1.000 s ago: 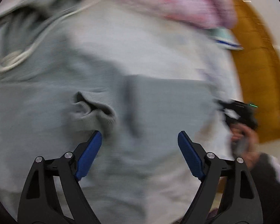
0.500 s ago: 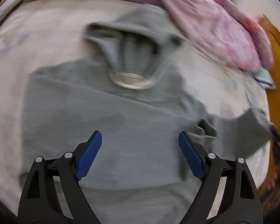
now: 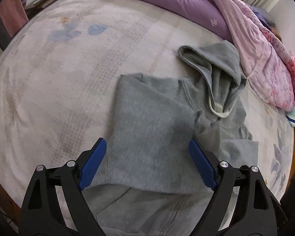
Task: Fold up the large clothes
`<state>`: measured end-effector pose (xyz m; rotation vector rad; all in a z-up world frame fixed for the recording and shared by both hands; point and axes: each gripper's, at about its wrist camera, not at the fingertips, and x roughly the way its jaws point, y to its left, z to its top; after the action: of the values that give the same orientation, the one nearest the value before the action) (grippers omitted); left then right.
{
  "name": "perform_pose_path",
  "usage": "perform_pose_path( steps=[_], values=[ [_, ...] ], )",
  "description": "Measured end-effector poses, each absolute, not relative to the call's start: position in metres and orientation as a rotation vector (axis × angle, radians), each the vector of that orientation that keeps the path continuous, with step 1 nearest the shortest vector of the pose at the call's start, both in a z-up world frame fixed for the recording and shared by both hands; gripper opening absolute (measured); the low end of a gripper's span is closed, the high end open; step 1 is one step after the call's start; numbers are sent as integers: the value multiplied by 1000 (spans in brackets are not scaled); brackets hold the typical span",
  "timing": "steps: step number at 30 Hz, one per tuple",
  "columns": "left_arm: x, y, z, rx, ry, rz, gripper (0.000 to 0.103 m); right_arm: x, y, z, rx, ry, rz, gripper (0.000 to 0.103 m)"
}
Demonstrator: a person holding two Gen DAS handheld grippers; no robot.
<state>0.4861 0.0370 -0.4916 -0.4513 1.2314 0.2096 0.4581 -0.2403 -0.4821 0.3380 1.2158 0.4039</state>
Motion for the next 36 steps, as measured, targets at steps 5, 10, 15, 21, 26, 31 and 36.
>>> perform_pose_path(
  steps=[5,10,15,21,26,31,36],
  values=[
    [491,4,-522,-510,1333,116,89,456,-286,-479,330,1196,296,59],
    [498,-16,-562,-511,1405,148,89,449,-343,-485,355,1206,177,59],
    [515,-25,-591,-468,1464,118,51,449,-376,-489,370,1209,118,59],
    [517,-2,-544,-448,1322,14,9,471,-370,-480,370,1179,150,59],
    [505,52,-512,-388,1256,119,9,510,-349,-474,332,1139,202,59],
    [504,78,-565,-389,1468,229,22,557,-325,-487,274,1163,213,59],
    [509,72,-515,-426,1250,209,62,608,-304,-502,198,1185,244,59]
  ],
)
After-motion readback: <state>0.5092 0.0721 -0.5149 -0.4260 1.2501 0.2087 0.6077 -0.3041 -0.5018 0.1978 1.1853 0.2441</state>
